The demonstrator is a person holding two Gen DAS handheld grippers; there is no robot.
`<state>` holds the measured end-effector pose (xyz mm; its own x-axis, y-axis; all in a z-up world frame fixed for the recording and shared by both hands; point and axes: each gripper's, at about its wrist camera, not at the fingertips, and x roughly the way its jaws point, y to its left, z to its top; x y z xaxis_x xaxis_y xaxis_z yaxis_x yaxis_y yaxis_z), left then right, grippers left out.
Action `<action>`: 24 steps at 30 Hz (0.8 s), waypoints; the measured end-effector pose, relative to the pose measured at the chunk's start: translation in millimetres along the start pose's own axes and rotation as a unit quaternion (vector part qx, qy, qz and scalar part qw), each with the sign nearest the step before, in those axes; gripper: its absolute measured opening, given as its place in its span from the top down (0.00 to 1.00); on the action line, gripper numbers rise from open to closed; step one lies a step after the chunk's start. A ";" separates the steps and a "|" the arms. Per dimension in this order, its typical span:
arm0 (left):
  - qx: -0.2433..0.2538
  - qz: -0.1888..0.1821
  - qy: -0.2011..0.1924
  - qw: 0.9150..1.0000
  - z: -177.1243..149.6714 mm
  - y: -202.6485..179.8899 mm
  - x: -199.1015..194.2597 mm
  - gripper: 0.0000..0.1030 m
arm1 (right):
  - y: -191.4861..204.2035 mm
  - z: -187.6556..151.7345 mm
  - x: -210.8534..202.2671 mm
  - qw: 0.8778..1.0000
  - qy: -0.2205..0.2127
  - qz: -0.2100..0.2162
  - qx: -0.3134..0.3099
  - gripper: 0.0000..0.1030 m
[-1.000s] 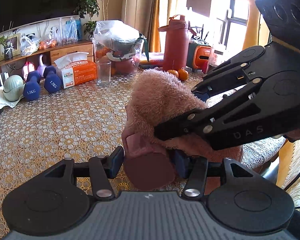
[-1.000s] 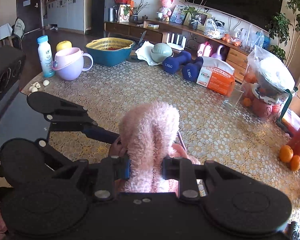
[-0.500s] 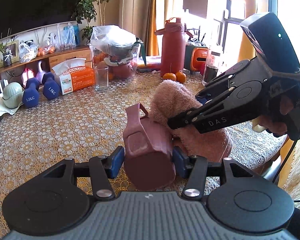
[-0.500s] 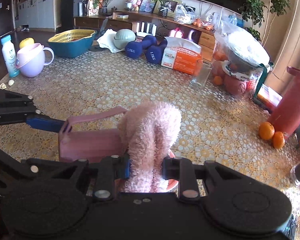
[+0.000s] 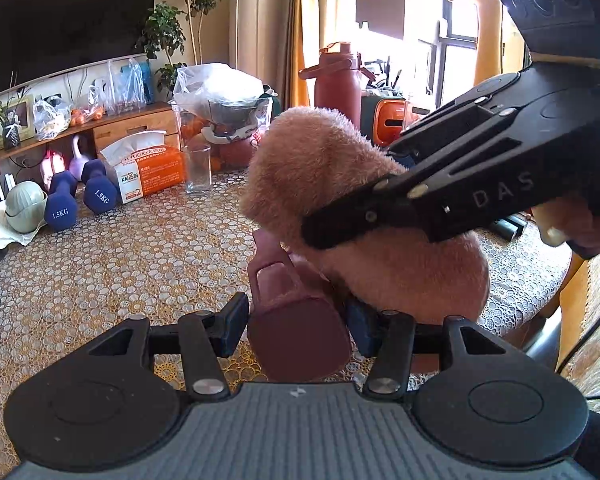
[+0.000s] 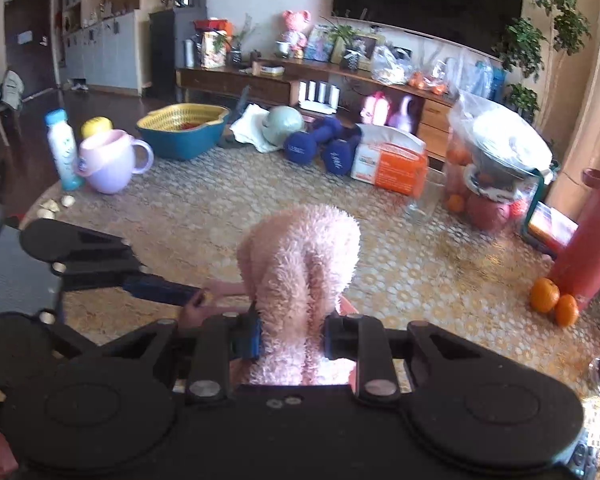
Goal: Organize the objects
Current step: 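Keep wiping the cup wall near the handle with the towel in the right tool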
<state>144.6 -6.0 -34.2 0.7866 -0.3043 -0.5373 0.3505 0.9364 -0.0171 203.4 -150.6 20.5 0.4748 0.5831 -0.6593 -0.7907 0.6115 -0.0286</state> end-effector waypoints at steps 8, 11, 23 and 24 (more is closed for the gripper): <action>-0.004 0.005 0.004 1.000 3.1 -0.7 0.6 0.50 | 7.4 -0.2 8.5 1.000 0.002 0.028 0.008 0.74; 0.008 0.006 0.003 1.000 3.6 -3.7 0.6 0.50 | 0.7 -2.3 13.3 1.000 0.011 0.001 0.012 0.75; 0.006 0.008 -0.002 1.000 7.2 -4.3 3.0 0.50 | -38.5 -33.9 44.5 0.994 0.054 -0.057 0.071 0.75; 0.007 0.008 -0.002 1.000 7.3 -4.1 2.9 0.50 | -40.9 -37.1 47.5 0.994 0.060 -0.063 0.072 0.75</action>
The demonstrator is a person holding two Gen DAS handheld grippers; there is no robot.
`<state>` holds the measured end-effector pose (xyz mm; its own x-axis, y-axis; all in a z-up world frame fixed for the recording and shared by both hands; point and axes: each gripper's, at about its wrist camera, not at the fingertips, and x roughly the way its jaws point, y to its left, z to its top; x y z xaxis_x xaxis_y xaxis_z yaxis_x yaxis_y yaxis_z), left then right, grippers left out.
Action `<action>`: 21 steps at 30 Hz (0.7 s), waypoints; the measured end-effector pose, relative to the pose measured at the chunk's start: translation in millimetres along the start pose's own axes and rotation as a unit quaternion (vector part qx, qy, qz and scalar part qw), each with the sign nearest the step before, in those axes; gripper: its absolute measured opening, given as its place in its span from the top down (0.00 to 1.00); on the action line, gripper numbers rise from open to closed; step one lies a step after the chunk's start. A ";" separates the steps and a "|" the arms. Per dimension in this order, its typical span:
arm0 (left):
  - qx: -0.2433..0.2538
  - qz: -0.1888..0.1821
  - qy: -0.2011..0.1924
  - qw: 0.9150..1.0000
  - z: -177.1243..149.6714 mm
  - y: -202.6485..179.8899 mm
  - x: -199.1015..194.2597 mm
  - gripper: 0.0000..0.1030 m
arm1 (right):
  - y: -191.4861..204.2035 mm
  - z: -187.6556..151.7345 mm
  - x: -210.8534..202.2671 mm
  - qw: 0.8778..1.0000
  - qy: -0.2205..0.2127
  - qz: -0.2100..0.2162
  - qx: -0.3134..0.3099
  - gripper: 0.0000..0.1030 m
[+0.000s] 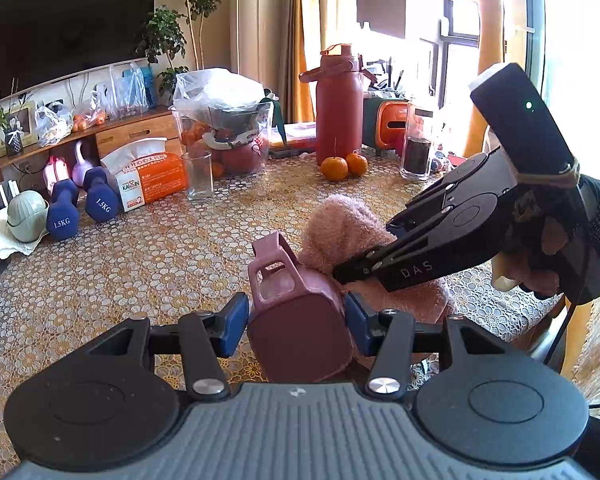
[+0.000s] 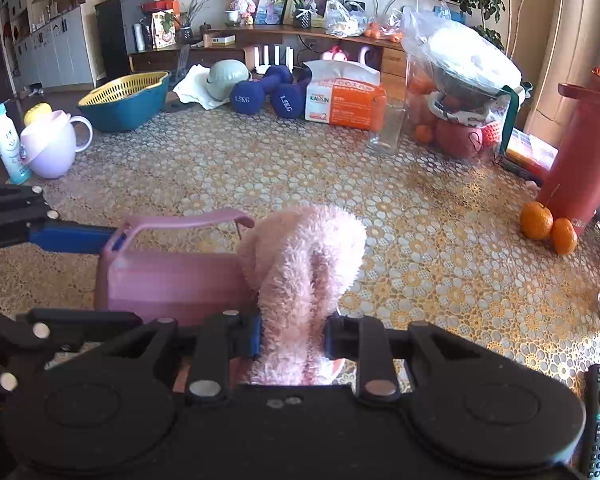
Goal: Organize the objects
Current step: 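Keep wiping the cup wall near the handle with the towel in the right tool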
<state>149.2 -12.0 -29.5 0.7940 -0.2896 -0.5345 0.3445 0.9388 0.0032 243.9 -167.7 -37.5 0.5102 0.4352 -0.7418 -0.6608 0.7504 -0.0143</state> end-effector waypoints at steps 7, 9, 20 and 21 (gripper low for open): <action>-0.002 -0.003 0.002 1.000 0.2 2.0 -0.9 0.50 | -3.9 -6.4 7.6 1.000 0.016 -0.026 -0.006 0.76; -0.004 -0.004 0.002 1.000 -0.1 3.3 -1.0 0.50 | -3.5 -5.1 3.8 0.999 0.014 -0.042 -0.017 0.76; 0.006 0.001 -0.003 1.000 6.4 6.7 -8.6 0.50 | 13.0 24.1 -60.1 0.995 -0.063 -0.040 -0.066 0.76; 0.009 0.002 -0.003 1.000 7.2 7.1 -9.4 0.50 | 21.1 26.5 -63.2 0.994 -0.067 -0.030 -0.079 0.76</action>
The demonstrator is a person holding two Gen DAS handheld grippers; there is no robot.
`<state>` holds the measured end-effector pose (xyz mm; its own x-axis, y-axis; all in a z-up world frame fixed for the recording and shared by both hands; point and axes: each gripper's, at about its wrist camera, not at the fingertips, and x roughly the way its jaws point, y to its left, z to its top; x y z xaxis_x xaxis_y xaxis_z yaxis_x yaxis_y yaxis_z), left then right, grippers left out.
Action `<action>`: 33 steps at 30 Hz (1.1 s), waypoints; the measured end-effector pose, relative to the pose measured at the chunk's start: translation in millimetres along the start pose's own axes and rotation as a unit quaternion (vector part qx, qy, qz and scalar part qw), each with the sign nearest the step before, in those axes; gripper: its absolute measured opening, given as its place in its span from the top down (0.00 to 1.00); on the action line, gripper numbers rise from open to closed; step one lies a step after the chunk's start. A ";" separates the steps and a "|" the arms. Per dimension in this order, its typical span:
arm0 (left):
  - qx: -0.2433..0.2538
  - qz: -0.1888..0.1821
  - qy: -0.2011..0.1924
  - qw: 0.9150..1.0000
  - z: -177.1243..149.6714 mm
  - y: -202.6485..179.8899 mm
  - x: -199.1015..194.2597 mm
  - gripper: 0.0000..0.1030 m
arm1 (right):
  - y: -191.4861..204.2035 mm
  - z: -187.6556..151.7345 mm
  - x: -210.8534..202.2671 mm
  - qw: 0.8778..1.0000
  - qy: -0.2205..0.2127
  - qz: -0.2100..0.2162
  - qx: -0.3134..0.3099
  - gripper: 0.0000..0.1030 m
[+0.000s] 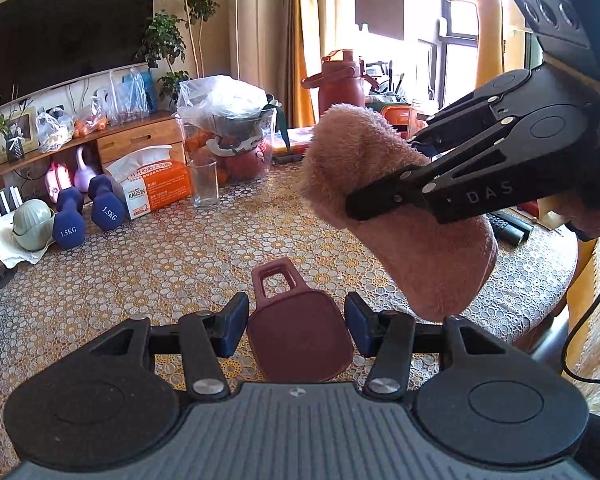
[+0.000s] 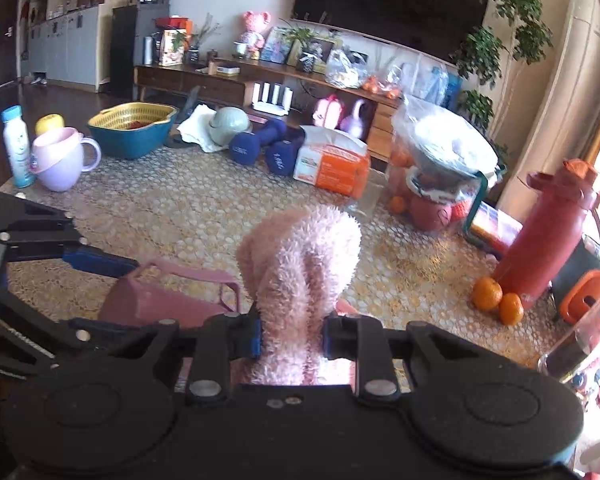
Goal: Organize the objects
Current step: 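Keep wiping the cup wall near the handle with the towel in the right tool, then wipe the cup's rim with the towel in the right tool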
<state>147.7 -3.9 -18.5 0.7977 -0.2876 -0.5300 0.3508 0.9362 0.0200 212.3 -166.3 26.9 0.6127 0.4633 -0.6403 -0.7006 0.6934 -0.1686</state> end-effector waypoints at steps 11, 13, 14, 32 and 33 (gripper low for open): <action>0.010 -0.002 0.008 1.000 7.6 5.8 10.3 0.56 | 45.7 29.9 10.7 0.995 -0.007 0.079 -0.067 0.76; 0.011 -0.002 0.007 1.000 7.3 6.0 10.4 0.56 | 45.1 28.4 19.6 0.995 0.003 0.084 -0.060 0.76; 0.011 -0.002 0.006 1.000 7.2 6.4 10.9 0.56 | 43.1 27.4 22.8 0.995 0.007 0.090 -0.053 0.76; 0.013 0.000 -0.009 1.000 1.0 4.9 9.7 0.56 | 8.7 8.4 63.1 0.990 0.049 0.124 0.044 0.76; 0.013 -0.001 -0.009 1.000 0.9 5.0 9.8 0.56 | 5.2 6.5 66.0 0.989 0.052 0.127 0.059 0.76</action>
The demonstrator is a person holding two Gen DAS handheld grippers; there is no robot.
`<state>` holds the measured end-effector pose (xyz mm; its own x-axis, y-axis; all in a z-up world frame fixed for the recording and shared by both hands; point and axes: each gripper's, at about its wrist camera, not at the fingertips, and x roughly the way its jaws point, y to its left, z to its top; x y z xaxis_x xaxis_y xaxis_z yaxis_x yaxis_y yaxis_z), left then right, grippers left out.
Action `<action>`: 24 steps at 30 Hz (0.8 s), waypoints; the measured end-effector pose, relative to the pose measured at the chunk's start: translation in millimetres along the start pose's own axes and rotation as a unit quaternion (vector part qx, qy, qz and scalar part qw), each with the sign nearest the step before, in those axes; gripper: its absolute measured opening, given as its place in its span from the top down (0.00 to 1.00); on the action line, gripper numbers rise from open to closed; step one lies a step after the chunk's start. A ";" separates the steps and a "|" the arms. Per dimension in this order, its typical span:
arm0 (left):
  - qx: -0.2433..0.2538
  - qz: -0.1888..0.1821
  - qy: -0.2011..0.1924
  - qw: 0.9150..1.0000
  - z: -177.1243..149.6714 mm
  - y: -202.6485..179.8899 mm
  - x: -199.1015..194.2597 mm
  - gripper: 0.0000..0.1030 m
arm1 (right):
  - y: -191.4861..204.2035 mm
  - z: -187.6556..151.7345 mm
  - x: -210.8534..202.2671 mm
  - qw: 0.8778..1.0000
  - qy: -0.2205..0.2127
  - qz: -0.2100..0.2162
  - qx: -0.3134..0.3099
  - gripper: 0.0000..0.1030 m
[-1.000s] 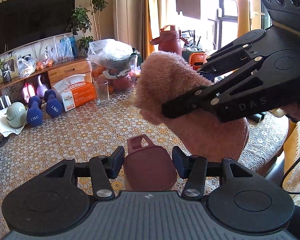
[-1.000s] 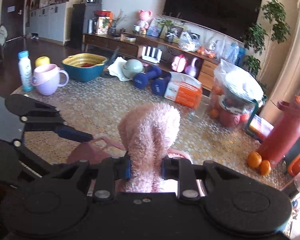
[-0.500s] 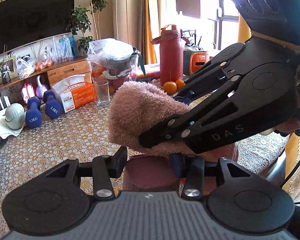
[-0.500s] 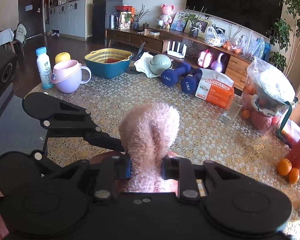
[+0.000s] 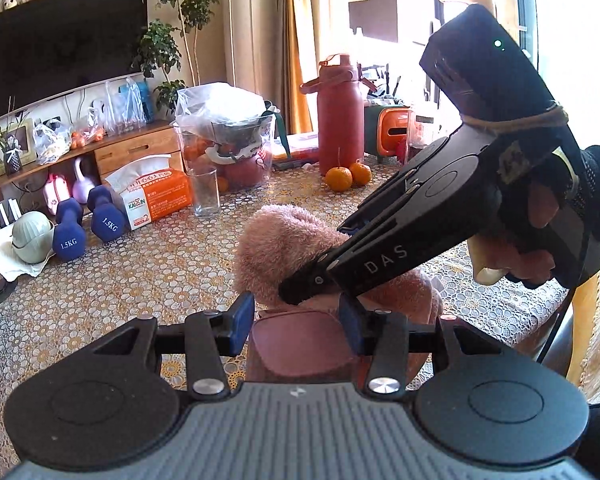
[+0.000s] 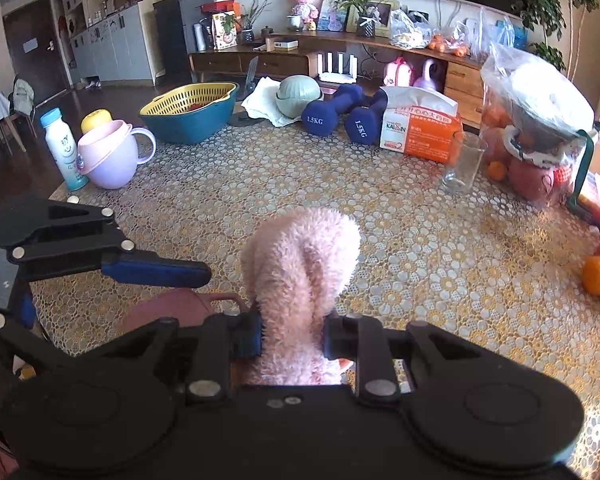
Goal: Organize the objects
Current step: 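Wipe the cup's rim with the towel in the right tool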
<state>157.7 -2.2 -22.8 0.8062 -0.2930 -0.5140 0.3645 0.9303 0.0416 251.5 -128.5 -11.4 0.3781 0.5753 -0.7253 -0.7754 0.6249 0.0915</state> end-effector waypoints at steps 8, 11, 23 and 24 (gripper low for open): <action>0.009 -0.001 -0.001 1.000 -1.4 -3.1 -2.6 0.56 | -25.9 -13.6 12.0 0.994 -0.004 0.029 0.105 0.77; 0.003 0.001 0.001 1.000 -1.6 -1.1 -2.7 0.56 | -28.6 -14.8 10.8 0.994 -0.005 0.005 0.106 0.77; -0.010 -0.003 0.001 1.000 -2.1 3.8 -5.6 0.55 | -14.6 -31.5 -49.9 0.990 -0.063 0.045 0.117 0.77; -0.012 -0.004 0.001 1.000 -2.3 4.6 -5.5 0.55 | -10.9 -33.2 -49.8 0.989 -0.064 0.053 0.120 0.77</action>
<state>153.9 4.2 -21.7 0.8017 -0.3006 -0.5166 0.3600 0.9328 0.0157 224.4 -181.5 1.0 0.3740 0.6970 -0.6118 -0.6779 0.6557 0.3325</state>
